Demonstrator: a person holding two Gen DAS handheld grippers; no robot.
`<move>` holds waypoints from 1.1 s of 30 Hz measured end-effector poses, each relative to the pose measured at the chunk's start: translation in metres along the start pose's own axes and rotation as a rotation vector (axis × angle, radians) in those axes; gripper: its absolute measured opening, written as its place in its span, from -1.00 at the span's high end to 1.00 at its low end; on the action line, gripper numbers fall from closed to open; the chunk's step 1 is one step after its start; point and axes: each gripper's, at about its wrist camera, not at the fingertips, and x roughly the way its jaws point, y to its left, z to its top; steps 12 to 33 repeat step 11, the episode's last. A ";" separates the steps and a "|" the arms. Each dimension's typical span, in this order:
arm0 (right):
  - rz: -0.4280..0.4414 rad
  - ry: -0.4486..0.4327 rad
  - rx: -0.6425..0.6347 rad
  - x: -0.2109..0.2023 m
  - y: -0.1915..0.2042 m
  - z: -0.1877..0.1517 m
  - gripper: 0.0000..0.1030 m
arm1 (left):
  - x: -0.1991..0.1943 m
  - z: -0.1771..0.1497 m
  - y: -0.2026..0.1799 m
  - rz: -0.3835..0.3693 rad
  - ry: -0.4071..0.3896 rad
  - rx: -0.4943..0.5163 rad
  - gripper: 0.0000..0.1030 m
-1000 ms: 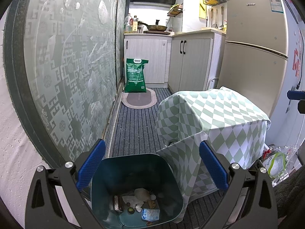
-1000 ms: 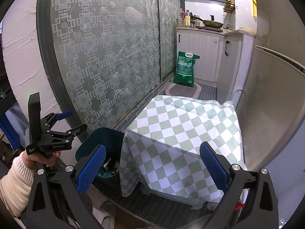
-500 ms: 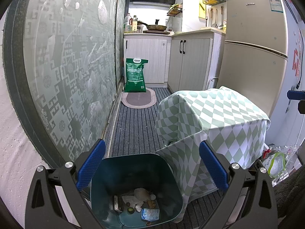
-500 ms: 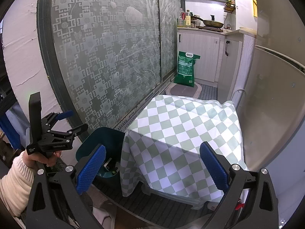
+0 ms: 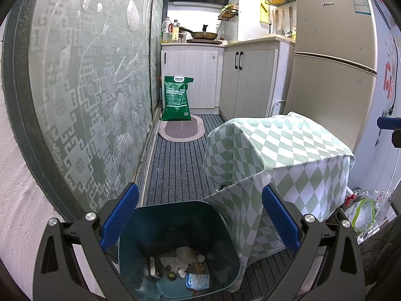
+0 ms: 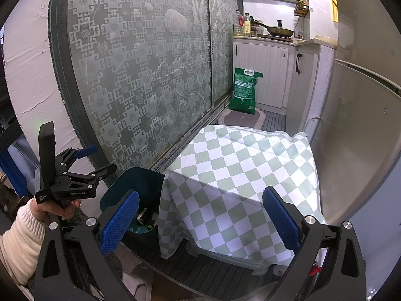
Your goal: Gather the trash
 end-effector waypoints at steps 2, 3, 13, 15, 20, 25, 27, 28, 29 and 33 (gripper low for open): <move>-0.001 0.001 -0.001 0.000 0.000 0.000 -0.94 | 0.000 0.001 -0.001 0.000 0.001 -0.001 -0.94; -0.001 0.002 -0.002 0.000 0.001 0.000 -0.94 | 0.000 0.000 0.000 0.000 0.000 -0.001 -0.94; 0.002 0.002 -0.005 0.000 0.004 0.001 -0.94 | 0.002 -0.001 0.003 -0.005 0.009 -0.008 -0.94; 0.002 0.002 -0.005 0.000 0.004 0.001 -0.94 | 0.002 -0.001 0.003 -0.005 0.009 -0.008 -0.94; 0.002 0.002 -0.005 0.000 0.004 0.001 -0.94 | 0.002 -0.001 0.003 -0.005 0.009 -0.008 -0.94; 0.002 0.002 -0.005 0.000 0.004 0.001 -0.94 | 0.002 -0.001 0.003 -0.005 0.009 -0.008 -0.94; 0.002 0.002 -0.005 0.000 0.004 0.001 -0.94 | 0.002 -0.001 0.003 -0.005 0.009 -0.008 -0.94; 0.002 0.002 -0.005 0.000 0.004 0.001 -0.94 | 0.002 -0.001 0.003 -0.005 0.009 -0.008 -0.94; 0.002 0.002 -0.005 0.000 0.004 0.001 -0.94 | 0.002 -0.001 0.003 -0.005 0.009 -0.008 -0.94; 0.002 0.002 -0.005 0.000 0.004 0.001 -0.94 | 0.002 -0.001 0.003 -0.005 0.009 -0.008 -0.94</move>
